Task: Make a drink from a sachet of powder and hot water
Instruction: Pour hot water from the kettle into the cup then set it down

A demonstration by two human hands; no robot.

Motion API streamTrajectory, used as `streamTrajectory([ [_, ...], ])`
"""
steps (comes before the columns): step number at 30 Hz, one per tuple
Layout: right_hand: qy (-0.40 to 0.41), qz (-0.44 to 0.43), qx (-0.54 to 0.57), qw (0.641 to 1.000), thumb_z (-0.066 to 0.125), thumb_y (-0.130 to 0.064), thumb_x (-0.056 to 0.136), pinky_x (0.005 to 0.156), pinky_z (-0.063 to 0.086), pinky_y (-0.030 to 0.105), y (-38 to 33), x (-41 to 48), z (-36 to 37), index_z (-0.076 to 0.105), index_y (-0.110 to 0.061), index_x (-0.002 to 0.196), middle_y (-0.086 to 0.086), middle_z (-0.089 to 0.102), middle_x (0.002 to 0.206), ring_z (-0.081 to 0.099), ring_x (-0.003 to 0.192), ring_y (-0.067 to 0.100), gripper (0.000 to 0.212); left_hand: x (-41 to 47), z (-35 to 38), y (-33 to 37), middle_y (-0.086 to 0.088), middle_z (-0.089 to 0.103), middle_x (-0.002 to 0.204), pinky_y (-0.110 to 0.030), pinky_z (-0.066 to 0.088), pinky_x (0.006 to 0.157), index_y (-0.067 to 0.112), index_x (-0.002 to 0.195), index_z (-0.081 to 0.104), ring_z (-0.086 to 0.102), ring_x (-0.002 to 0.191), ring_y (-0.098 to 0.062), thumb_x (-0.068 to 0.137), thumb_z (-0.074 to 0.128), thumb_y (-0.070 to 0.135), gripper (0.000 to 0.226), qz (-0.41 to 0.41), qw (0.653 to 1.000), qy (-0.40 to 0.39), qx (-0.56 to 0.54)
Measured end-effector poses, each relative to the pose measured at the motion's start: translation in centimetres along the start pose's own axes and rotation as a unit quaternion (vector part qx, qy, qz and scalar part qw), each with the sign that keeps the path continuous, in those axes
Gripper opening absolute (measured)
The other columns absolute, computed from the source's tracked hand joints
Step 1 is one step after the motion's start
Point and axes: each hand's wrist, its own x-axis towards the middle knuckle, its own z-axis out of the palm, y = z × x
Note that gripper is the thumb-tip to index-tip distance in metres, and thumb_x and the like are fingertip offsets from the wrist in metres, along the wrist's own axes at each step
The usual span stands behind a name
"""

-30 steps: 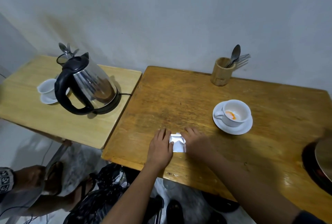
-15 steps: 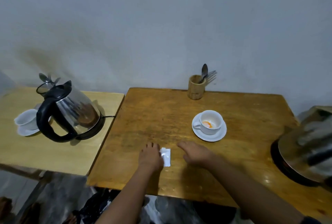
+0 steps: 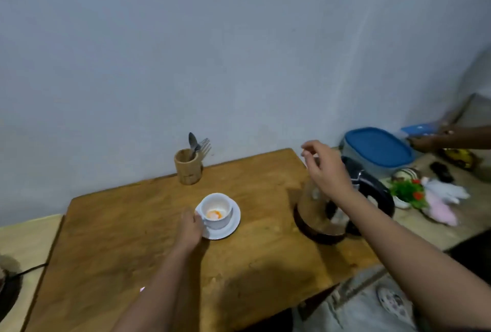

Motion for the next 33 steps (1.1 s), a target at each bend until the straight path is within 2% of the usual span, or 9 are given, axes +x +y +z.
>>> streamTrajectory([
  [3, 0.115, 0.061, -0.007, 0.991, 0.046, -0.016, 0.095, 0.081, 0.042, 0.031, 2.9, -0.2, -3.9, 0.059, -0.008, 0.108, 0.01, 0.064, 0.102, 0.056, 0.099, 0.024, 0.02, 0.9, 1.6, -0.1, -0.025, 0.052, 0.13, -0.045, 0.04, 0.1, -0.004, 0.125, 0.048, 0.05, 0.118, -0.038, 0.099, 0.033, 0.015, 0.035, -0.003, 1.0, 0.003, -0.027],
  [6, 0.177, 0.144, -0.005, 0.974, 0.044, -0.015, 0.095, 0.082, 0.036, 0.031, 6.1, -1.4, -5.6, 0.058, -0.005, 0.105, 0.013, 0.062, 0.103, 0.053, 0.101, 0.026, 0.02, 1.3, 2.7, -0.6, -0.027, 0.056, 0.123, -0.044, 0.041, 0.093, -0.007, 0.119, 0.051, 0.052, 0.112, -0.041, 0.097, 0.034, 0.011, 0.033, -0.005, 0.999, 0.031, -0.03],
  [11, 0.201, 0.279, 0.065, 0.937, 0.04, -0.02, 0.097, 0.069, 0.033, 0.03, 10.4, -4.1, -5.0, 0.06, -0.004, 0.09, 0.008, 0.057, 0.086, 0.051, 0.083, 0.022, 0.027, 1.1, 3.8, -1.9, -0.026, 0.056, 0.12, -0.048, 0.042, 0.092, -0.006, 0.115, 0.052, 0.053, 0.11, -0.041, 0.097, 0.036, 0.008, 0.028, -0.008, 0.998, 0.053, -0.039],
  [14, 0.211, 0.341, 0.127, 0.907, 0.039, -0.027, 0.098, 0.056, 0.03, 0.03, 11.4, -5.4, -3.8, 0.053, -0.011, 0.068, 0.006, 0.047, 0.066, 0.042, 0.064, 0.017, 0.036, 1.1, 4.1, -2.4, -0.024, 0.054, 0.12, -0.047, 0.041, 0.093, -0.004, 0.117, 0.05, 0.051, 0.113, -0.039, 0.098, 0.033, 0.011, 0.029, -0.006, 0.997, 0.055, -0.054],
  [18, 0.257, 0.416, 0.218, 0.845, 0.046, -0.042, 0.092, 0.061, 0.04, 0.033, 12.4, -5.9, -3.0, 0.058, 0.004, 0.067, 0.013, 0.052, 0.064, 0.05, 0.06, 0.023, 0.053, 1.1, 4.3, -2.6, -0.025, 0.052, 0.121, -0.043, 0.04, 0.09, -0.007, 0.117, 0.047, 0.05, 0.113, -0.04, 0.099, 0.031, 0.011, 0.03, 0.002, 0.996, 0.062, -0.058],
  [21, 0.254, 0.452, 0.26, 0.815, 0.047, -0.043, 0.089, 0.059, 0.041, 0.034, 13.2, -6.1, -2.9, 0.062, -0.012, 0.061, 0.007, 0.058, 0.055, 0.052, 0.053, 0.022, 0.044, 1.1, 4.4, -2.7, -0.025, 0.052, 0.119, -0.037, 0.037, 0.083, -0.006, 0.116, 0.047, 0.05, 0.11, -0.038, 0.099, 0.03, 0.013, 0.031, 0.004, 0.996, 0.063, -0.062],
  [23, 0.26, 0.455, 0.265, 0.809, 0.046, -0.038, 0.087, 0.054, 0.038, 0.035, 13.2, -6.1, -2.9, 0.056, -0.019, 0.054, 0.004, 0.054, 0.047, 0.047, 0.044, 0.019, 0.039, 1.1, 4.3, -2.8, -0.025, 0.052, 0.119, -0.034, 0.035, 0.083, -0.007, 0.116, 0.047, 0.05, 0.11, -0.037, 0.099, 0.029, 0.012, 0.031, 0.014, 0.996, 0.061, -0.066],
  [27, 0.27, 0.45, 0.223, 0.822, 0.039, -0.024, 0.089, 0.055, 0.033, 0.034, 12.6, -5.6, -2.9, 0.046, -0.013, 0.053, 0.009, 0.045, 0.054, 0.042, 0.051, 0.022, 0.039, 1.7, 4.2, -3.5, -0.024, 0.053, 0.12, -0.036, 0.039, 0.087, -0.004, 0.119, 0.049, 0.051, 0.113, -0.037, 0.099, 0.03, 0.013, 0.032, 0.033, 0.997, 0.04, -0.052],
  [33, 0.248, 0.439, 0.146, 0.851, 0.042, -0.025, 0.09, 0.054, 0.031, 0.036, 11.3, -3.2, -2.9, 0.043, -0.009, 0.049, 0.012, 0.045, 0.057, 0.041, 0.055, 0.026, 0.044, 1.7, 4.1, -2.6, -0.025, 0.052, 0.124, -0.043, 0.041, 0.093, -0.004, 0.121, 0.049, 0.051, 0.114, -0.037, 0.098, 0.032, 0.01, 0.032, 0.015, 0.999, 0.04, -0.019],
])
